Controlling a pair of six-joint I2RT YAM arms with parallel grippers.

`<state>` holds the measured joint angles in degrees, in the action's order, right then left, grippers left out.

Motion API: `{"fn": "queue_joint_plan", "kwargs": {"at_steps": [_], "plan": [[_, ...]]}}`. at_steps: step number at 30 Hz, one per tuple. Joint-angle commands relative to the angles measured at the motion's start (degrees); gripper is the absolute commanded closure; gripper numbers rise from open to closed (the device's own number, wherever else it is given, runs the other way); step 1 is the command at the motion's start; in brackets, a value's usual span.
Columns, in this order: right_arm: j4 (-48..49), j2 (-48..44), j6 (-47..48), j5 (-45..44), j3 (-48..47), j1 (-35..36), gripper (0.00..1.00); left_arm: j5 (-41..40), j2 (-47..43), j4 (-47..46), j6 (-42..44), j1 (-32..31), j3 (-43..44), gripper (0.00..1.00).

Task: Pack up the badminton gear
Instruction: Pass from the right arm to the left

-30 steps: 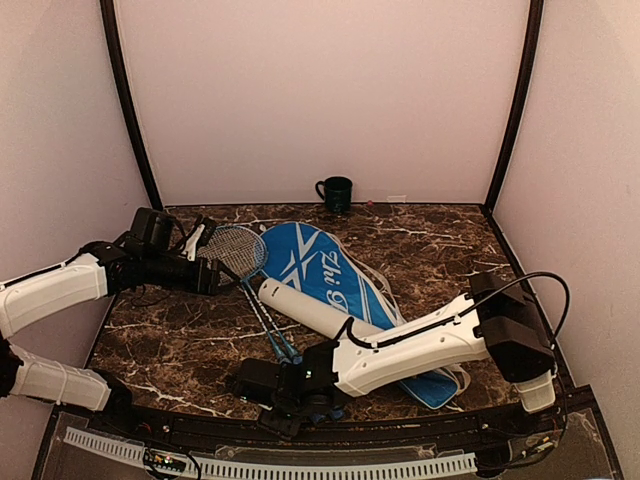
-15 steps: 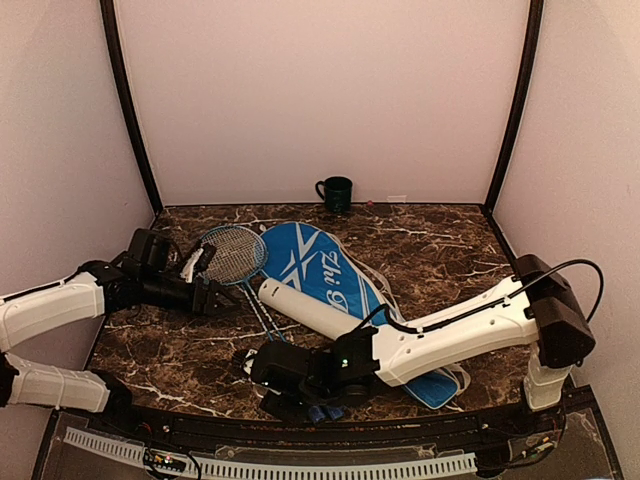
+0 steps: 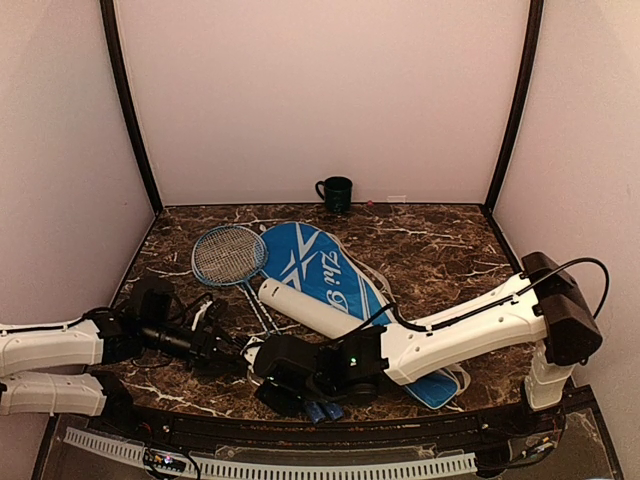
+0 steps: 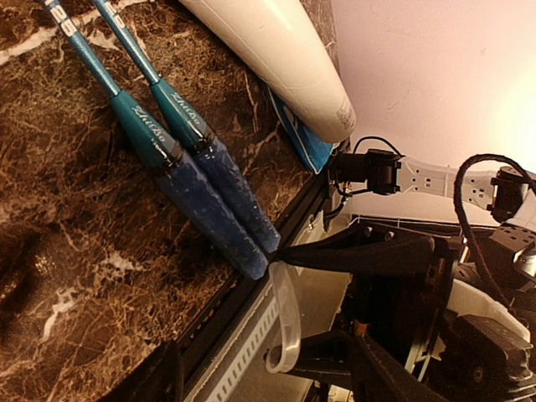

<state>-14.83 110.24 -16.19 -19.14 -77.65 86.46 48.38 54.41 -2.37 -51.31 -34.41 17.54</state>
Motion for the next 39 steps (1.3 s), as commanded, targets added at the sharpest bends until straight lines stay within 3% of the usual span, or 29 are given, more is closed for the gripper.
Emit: {"fn": "queue_joint_plan", "kwargs": {"at_steps": [1, 6, 27, 39], "plan": [[3.3, -2.5, -0.9, -1.1, 0.8, -0.3, 0.39, 2.3, -1.7, -10.5, -8.2, -0.5, -3.5, 0.30], [4.6, -3.1, -1.4, -1.2, 1.4, -0.3, 0.39, 2.4, -0.7, -13.9, -9.3, -2.3, -3.0, 0.33], [9.4, -5.3, -3.9, -0.2, 4.6, -0.5, 0.40, 5.8, 2.4, -29.7, -18.3, -3.3, -6.7, 0.80], [10.0, -5.4, -4.4, -0.2, 5.3, -0.6, 0.40, 7.1, 4.1, -34.0, -20.5, -3.7, -7.1, 0.91]]}}
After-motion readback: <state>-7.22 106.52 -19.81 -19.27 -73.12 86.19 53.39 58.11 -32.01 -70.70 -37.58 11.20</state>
